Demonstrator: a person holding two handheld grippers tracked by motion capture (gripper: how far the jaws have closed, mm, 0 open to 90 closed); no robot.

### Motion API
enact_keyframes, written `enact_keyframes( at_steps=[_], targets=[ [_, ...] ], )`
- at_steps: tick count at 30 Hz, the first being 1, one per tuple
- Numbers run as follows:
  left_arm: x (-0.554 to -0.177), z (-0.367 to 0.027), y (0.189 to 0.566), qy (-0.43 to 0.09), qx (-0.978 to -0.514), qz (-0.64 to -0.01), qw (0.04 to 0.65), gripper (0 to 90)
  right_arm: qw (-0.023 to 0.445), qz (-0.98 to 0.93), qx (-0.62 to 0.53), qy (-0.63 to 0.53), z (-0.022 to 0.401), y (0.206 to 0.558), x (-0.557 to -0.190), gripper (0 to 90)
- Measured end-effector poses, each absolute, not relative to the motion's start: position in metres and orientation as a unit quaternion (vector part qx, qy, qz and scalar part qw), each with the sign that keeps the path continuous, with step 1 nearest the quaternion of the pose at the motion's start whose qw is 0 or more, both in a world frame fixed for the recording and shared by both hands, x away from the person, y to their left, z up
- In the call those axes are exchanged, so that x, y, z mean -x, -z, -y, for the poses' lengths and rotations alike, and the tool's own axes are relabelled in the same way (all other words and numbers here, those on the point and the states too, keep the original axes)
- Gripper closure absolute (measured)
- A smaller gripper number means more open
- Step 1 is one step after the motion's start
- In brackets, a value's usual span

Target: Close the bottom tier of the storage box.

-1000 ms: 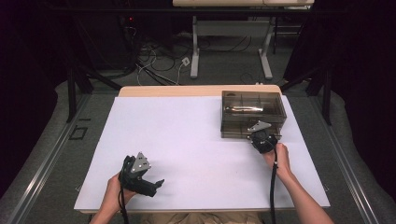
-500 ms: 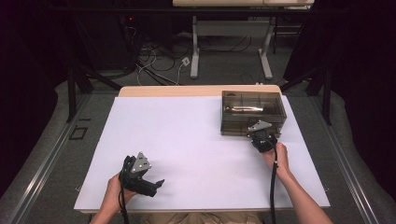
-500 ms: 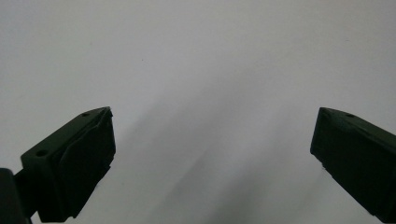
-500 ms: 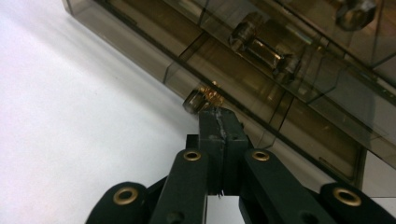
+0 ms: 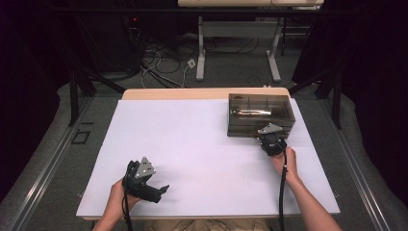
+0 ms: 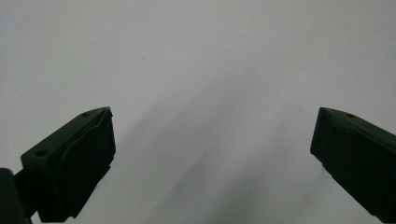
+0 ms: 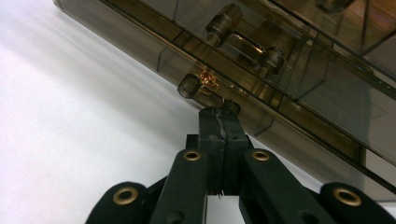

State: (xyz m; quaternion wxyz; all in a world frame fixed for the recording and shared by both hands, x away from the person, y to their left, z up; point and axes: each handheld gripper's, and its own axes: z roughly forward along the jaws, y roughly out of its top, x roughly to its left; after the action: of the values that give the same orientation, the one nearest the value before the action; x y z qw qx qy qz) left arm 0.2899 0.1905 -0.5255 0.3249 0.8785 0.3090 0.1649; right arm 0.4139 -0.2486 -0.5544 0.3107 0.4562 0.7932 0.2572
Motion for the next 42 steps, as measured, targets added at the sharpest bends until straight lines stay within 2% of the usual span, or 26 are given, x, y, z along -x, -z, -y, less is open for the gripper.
enact_keyframes(
  at_steps=[42],
  targets=[
    [-0.2889,-0.1903,0.5254,-0.164,-0.879,-0.309,0.323,0.1,0.317,-0.781,-0.465,-0.271,0.2531,0.5571,-0.4155,89.7]
  ],
)
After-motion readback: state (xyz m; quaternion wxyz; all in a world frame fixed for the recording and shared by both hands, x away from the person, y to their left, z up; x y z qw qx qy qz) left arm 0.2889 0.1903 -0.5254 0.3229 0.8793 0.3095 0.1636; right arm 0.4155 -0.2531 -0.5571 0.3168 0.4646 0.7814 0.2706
